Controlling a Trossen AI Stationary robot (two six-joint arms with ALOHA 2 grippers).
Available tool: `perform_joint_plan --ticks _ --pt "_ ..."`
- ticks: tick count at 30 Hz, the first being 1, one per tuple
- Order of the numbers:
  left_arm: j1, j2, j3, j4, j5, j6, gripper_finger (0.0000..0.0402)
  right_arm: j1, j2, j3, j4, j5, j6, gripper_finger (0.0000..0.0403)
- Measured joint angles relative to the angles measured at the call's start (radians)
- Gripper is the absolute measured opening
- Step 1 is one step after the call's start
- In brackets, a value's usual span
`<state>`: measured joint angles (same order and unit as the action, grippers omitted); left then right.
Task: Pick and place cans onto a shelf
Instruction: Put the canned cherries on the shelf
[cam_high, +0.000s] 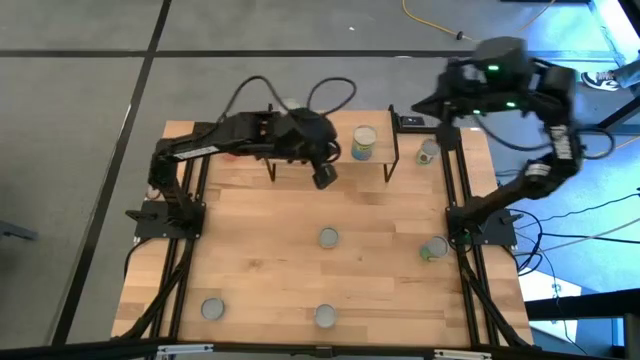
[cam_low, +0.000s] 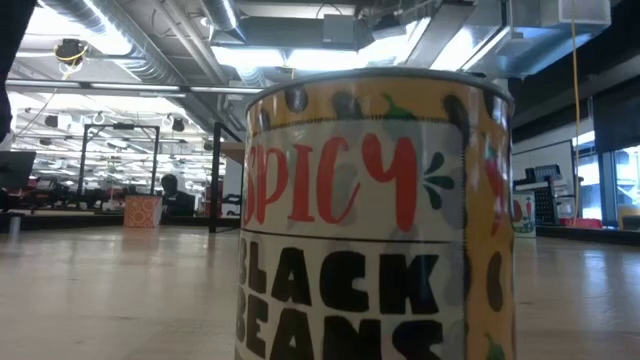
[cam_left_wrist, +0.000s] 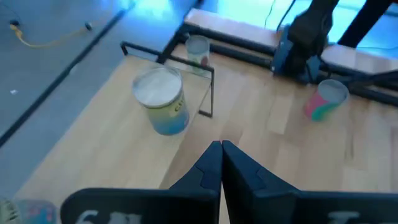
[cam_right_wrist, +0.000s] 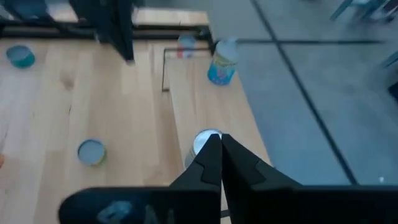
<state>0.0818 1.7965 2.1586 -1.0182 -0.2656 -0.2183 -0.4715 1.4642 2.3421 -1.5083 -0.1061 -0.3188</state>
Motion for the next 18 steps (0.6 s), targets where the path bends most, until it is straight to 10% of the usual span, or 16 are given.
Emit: perform_joint_plan --ticks 18 --pt "-0.023 0.345 -0.002 0.409 -0.101 0.178 0.0000 0.001 -0.123 -0.001 0.000 0.086 0.050 0.0005"
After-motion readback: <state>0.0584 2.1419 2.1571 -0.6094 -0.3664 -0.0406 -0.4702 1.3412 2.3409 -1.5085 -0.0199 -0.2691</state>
